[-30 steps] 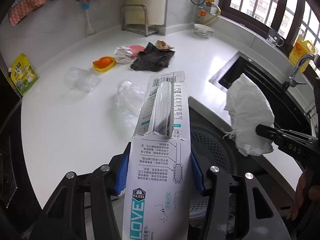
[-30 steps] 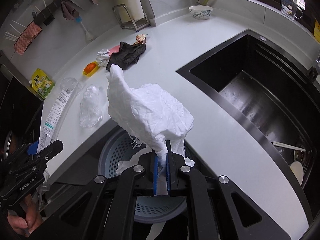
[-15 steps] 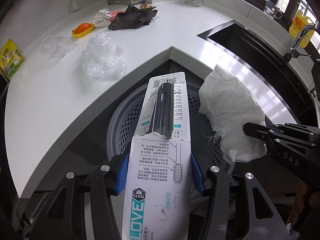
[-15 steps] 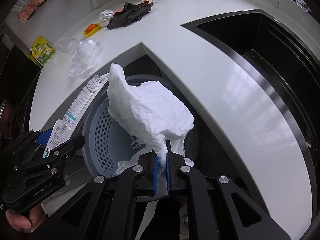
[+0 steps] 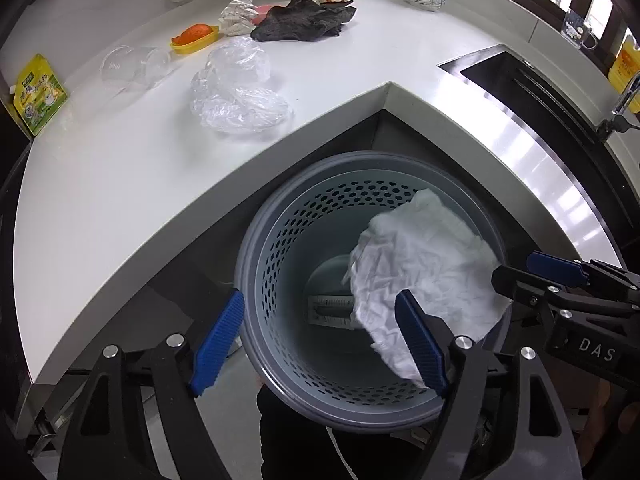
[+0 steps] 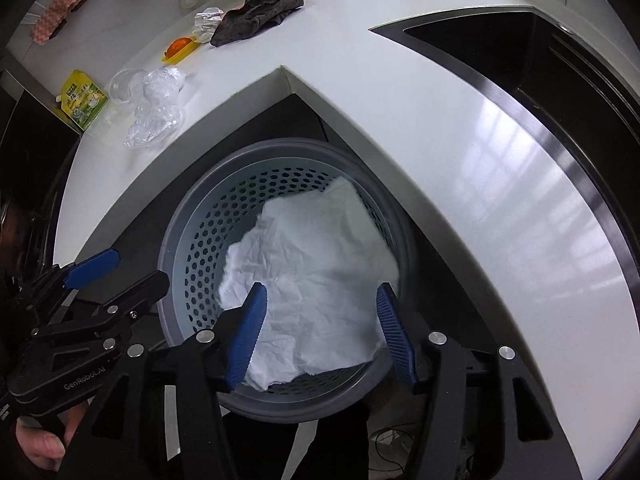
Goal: Collect trash
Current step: 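Open both tools to drop the paper and box into the bin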
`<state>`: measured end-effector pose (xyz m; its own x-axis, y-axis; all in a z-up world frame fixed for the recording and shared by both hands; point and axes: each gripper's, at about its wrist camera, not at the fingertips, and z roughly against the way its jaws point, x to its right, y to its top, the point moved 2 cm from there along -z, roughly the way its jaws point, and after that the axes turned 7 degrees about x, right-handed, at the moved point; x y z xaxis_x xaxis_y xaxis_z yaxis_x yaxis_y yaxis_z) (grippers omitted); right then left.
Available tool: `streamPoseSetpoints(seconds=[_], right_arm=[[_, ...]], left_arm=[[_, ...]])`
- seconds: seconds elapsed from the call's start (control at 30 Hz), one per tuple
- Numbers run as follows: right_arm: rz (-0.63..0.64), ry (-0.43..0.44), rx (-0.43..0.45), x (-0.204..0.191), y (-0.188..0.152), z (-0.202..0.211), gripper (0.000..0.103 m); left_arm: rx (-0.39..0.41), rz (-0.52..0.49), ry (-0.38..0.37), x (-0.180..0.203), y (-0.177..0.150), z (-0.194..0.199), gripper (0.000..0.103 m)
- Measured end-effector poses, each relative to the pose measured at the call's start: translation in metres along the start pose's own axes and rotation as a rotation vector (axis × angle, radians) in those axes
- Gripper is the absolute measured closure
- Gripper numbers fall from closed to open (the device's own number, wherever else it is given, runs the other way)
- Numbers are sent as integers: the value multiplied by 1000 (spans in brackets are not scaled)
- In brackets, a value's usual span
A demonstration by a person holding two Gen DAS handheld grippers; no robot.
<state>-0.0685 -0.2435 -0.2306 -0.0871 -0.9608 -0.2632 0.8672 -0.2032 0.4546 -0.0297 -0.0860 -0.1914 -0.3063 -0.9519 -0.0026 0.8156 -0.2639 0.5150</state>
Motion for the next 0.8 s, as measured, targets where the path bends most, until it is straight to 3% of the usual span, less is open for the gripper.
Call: streamPoseSetpoints(seconds=[0.33, 0.8], right_arm=[[-16, 27, -15, -4, 1, 9, 48], [-26, 104, 44, -31, 39, 38, 48]], left_arm=[[12, 24, 28, -16, 9, 21, 25], [137, 53, 55, -42, 57, 73, 19]])
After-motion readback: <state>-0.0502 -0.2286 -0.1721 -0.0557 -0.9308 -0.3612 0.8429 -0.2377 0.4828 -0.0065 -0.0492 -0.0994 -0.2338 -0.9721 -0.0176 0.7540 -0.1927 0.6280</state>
